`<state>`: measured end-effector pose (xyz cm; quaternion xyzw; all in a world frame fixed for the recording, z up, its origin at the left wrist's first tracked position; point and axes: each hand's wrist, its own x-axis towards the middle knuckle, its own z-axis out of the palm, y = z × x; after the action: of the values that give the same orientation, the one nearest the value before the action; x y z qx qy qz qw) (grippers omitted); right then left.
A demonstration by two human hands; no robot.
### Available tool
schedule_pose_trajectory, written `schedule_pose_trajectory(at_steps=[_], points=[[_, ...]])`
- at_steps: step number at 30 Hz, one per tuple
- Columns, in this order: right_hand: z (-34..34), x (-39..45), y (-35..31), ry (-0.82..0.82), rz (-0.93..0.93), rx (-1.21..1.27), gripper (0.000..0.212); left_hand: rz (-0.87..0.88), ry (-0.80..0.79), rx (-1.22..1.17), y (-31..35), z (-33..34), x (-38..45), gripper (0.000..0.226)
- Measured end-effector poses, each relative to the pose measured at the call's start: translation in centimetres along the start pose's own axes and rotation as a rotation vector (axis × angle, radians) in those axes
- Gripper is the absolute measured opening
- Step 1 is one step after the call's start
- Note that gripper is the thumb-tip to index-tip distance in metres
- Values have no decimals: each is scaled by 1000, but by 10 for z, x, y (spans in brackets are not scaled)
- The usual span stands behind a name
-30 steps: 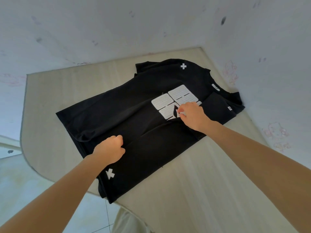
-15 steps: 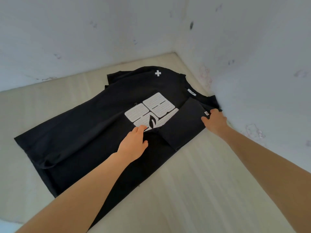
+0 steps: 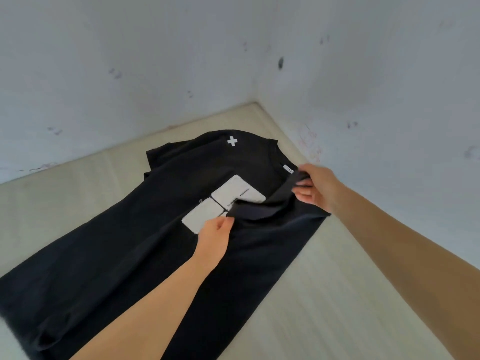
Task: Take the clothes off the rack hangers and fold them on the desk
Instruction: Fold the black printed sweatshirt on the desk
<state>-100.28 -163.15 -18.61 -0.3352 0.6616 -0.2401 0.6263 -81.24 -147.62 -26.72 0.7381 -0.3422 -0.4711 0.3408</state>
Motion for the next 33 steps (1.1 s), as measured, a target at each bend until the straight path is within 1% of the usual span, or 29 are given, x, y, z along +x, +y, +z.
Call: schedule_pose_trajectory(at_steps=[1,2,3,4,7,11,13,15,16,18,20,22,24,26,28,29,31,32,33], points=[[10,2,-10,-67,-16,74,24,-99,20,-64,0,-8,4,32],[20,6,-18,-119,-35,96,31,-173,28,-83,0,-17,8,27],[30,10,-24,-140,-51,79,36,-209,27,-65,0,-29,10,22],[41,17,-28,-133,-60,36,38,-207,30,-13,-1,-42,15,19],[65,32,-30,-65,-55,-149,34,-76,117,224,4,-82,27,16],[93,49,-39,-60,-44,-290,29,139,375,372,13,-139,55,12],[106,56,-46,-62,-61,-347,33,176,437,420,12,-158,70,13],[126,65,-55,-42,-111,-418,34,127,439,437,10,-174,87,12],[135,71,-59,-8,-170,-494,28,88,432,440,9,-179,95,12],[153,82,-68,41,-289,-697,20,-3,401,433,7,-185,105,20],[171,88,-75,54,-396,-891,24,-105,360,426,6,-188,111,34],[188,98,-79,21,-519,-1046,24,-203,318,480,5,-190,113,47],[199,108,-80,-22,-599,-1168,35,-271,217,555,5,-188,110,57],[210,124,-77,-94,-624,-1318,45,-318,103,506,8,-185,109,61],[218,140,-73,-129,-622,-1423,49,-382,-6,325,16,-181,110,57],[220,146,-70,-130,-612,-1434,49,-414,-58,249,19,-181,113,59],[221,157,-66,-92,-581,-1439,44,-489,-116,165,17,-182,122,73],[220,159,-67,-80,-552,-1473,38,-504,-126,130,15,-184,128,76],[219,162,-69,-74,-535,-1502,33,-504,-132,87,15,-187,130,74]])
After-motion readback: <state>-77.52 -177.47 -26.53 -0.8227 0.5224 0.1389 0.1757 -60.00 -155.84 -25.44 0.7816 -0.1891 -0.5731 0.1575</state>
